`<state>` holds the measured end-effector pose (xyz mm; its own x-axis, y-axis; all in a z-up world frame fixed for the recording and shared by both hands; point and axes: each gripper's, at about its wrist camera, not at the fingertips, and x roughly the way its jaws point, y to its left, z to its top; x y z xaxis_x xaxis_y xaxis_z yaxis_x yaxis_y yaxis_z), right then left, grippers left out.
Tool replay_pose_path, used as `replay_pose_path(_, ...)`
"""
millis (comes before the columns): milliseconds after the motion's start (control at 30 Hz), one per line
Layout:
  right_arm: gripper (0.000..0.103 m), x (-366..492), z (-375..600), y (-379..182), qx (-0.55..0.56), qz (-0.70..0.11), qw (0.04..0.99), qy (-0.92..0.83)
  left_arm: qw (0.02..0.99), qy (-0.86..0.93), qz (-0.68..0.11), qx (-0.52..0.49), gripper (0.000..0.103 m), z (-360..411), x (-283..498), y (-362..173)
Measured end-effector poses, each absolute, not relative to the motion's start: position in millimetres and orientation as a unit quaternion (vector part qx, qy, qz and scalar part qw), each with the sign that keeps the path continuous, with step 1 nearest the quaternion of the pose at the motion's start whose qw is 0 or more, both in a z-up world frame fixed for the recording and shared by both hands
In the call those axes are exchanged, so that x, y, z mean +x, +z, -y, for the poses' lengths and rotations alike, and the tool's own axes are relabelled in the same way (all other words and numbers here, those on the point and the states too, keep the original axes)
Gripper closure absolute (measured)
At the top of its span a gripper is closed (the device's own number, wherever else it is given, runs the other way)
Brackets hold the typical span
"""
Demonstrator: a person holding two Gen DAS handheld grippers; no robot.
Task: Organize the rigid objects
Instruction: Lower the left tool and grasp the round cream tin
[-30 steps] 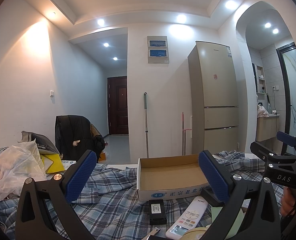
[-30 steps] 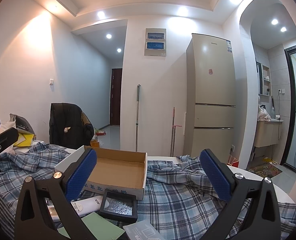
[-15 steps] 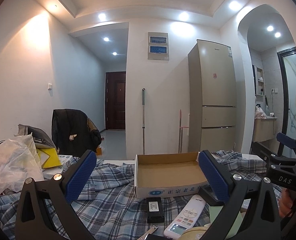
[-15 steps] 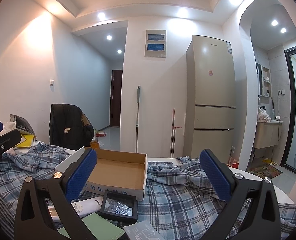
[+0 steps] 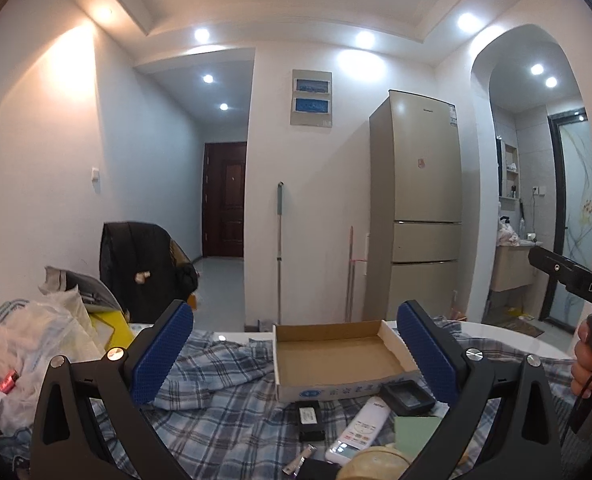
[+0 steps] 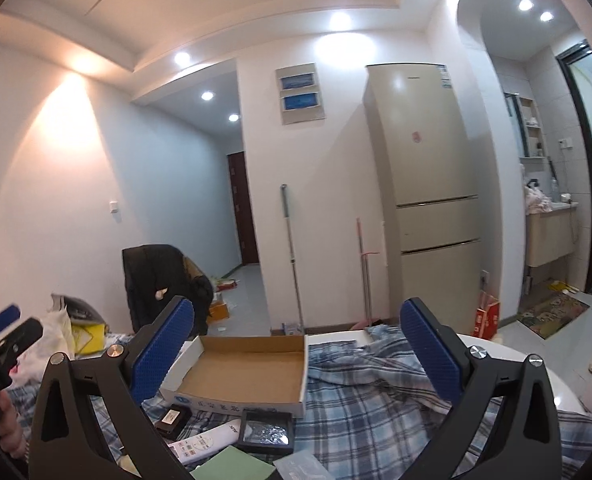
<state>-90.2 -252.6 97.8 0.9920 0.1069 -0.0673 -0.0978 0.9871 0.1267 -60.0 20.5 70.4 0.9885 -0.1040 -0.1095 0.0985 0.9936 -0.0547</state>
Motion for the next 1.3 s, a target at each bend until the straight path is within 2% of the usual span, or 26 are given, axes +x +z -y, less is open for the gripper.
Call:
replay_pose_path(200,0.0,-118.5,258.6,102.6,0.061,-0.053,0.994,0.074,0.992,-0.056,-0.112,-0.033,0.0,-23.6,-66.9,71.6)
replay_pose_path(333,0.0,-125.6,260.4,97.3,0.064,-0.078,0.989,0.105,0.978,-0.124,-0.167,-0.016,0.0,-17.8,-69.4,60.6)
replay_pose_path(567,0.0,-121.6,252.4,77.9,0.035,-0.086,0.99,0.109,0.956,-0.15,-0.248,0.039,0.0,5.2,-47.3,17.7)
replay_pose_path(867,0.0,-93.0,271.2,53.1,0.053,-0.121,0.99,0.055,0.906,-0.227,-0.357,-0.005,0.0,12.8,-8.0,-25.5)
replay_pose_path(967,0.0,-88.5,278.2,44.9,0.057,-0.12,0.99,0.041,0.895,-0.245,-0.373,-0.01,0.0,18.7,-4.3,-34.4)
replay_pose_path(1167,0.0,-79.4,280.4,33.6,0.053,-0.15,0.987,0.04,0.882,-0.28,-0.375,0.057,0.0,46.9,-5.5,-44.0)
replay_pose_path(1300,0.0,-85.8,287.3,37.5,0.072,-0.134,0.988,0.035,0.869,-0.279,-0.388,0.126,0.001,65.0,-3.3,-55.7)
